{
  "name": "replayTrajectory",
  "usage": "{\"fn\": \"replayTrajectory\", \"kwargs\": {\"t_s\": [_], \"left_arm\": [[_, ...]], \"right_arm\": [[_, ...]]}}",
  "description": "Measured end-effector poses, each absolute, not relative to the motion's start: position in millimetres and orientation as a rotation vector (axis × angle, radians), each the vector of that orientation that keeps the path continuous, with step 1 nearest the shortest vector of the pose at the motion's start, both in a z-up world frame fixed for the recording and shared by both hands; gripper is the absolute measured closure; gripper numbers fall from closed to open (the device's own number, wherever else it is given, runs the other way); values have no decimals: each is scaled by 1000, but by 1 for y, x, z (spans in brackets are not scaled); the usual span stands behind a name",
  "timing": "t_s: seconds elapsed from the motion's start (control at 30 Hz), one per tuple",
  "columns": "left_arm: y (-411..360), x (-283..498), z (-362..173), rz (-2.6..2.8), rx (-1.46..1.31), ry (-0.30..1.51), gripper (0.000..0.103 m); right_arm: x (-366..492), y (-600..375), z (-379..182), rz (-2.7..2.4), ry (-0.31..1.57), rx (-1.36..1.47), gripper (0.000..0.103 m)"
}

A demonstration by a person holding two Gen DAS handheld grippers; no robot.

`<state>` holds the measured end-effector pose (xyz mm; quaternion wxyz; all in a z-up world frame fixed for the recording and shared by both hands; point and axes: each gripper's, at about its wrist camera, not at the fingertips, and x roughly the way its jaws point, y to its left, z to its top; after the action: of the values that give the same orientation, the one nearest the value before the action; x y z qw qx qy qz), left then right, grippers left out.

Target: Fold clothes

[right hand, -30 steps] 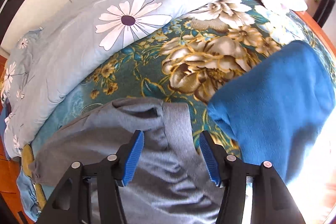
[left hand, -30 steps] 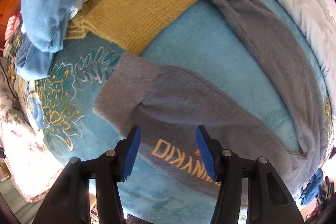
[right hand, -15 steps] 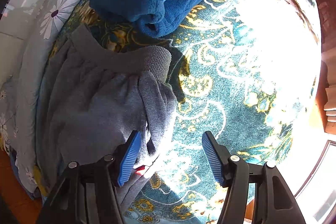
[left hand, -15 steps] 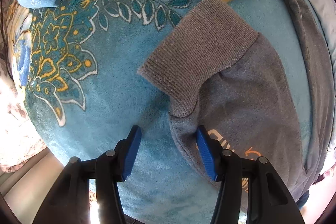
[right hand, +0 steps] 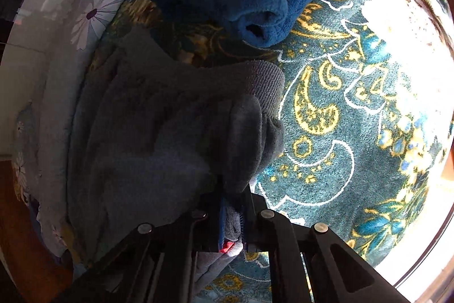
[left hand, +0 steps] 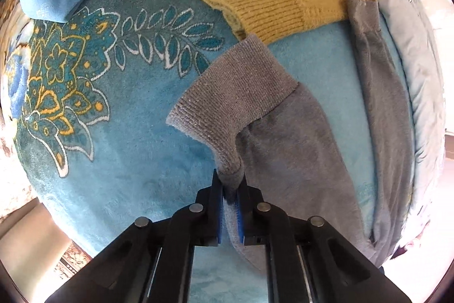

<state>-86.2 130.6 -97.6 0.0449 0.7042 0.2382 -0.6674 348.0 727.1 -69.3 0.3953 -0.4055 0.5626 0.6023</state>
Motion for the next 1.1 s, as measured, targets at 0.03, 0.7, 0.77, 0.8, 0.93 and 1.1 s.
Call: {"fn": "replayTrajectory", "kwargs": {"t_s": [0.03, 0.7, 0.77, 0.8, 0.93, 1.1], "left_arm": [[129, -88, -90, -2051, 2131, 791, 96], [245, -301, -37, -2240, 2137, 771, 96], [261, -316, -37, -2257, 2144, 701, 96], [267, -321, -37, -2265, 2144, 676, 96], [287, -342, -40, -2283, 2156, 629, 96], [305, -365, -68, -2231, 2190, 549, 95]], "right_arm": [[348, 729, -63, 1536, 1430, -1020, 95], [177, 827, 10, 1759, 1351, -1023, 95], [159, 839, 0, 1748, 1341, -1047, 95], [149, 846, -5, 1742, 1337, -1058, 95], [120, 864, -19, 1732, 1288, -1109, 95], [94, 882, -45, 1701, 1247, -1186, 95]]}}
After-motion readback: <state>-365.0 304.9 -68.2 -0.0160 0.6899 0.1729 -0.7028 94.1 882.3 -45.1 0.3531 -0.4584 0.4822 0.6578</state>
